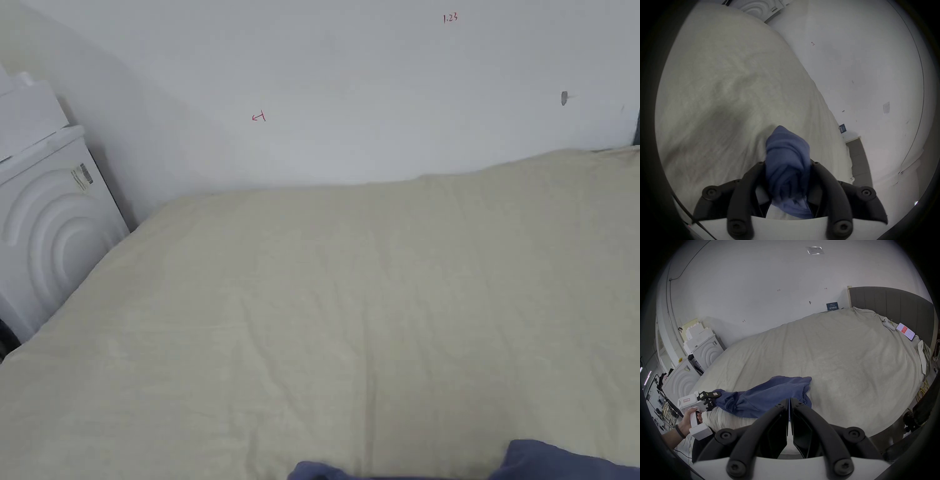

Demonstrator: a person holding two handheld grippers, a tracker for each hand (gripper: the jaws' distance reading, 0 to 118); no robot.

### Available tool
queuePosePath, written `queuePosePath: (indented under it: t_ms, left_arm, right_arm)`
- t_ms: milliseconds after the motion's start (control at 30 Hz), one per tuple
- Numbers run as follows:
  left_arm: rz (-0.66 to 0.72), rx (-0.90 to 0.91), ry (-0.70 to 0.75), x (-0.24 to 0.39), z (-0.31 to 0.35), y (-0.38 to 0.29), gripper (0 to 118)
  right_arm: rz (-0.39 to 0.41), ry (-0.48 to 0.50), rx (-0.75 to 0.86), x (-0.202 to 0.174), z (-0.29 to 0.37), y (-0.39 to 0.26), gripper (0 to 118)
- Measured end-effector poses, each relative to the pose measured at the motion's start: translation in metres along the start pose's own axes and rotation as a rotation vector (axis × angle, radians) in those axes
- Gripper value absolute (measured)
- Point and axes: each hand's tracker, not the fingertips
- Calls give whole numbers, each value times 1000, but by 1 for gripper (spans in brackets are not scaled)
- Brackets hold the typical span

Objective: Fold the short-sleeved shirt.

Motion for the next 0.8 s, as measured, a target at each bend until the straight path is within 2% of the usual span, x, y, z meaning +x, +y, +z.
queuePosePath:
  t_ms: [67,167,300,433,533,633,800]
  left_arm:
    - [10,12,2,-4,6,2,28]
    - [-21,106,-1,-7,24,10,27]
    - [-50,226,71,-18,62,48,27]
    - [-362,295,189,10,97,74,27]
    - [-674,298,188,64,100,53,27]
    - [-960,244,182,119,77,0,28]
    - [-1210,91,96,163,13,-108,28]
  right_arm:
    - [-1,-5,-2,2,0,-1,2]
    - [-13,-10,0,5,1,-3,2]
    - [-32,-9,3,9,2,-5,2]
    - [-46,-10,-2,13,-2,-8,2]
    - [-64,-8,1,14,-3,-10,2]
    - [-72,0,3,14,-4,-11,2]
    - [-51,-10,7,12,4,-12,2]
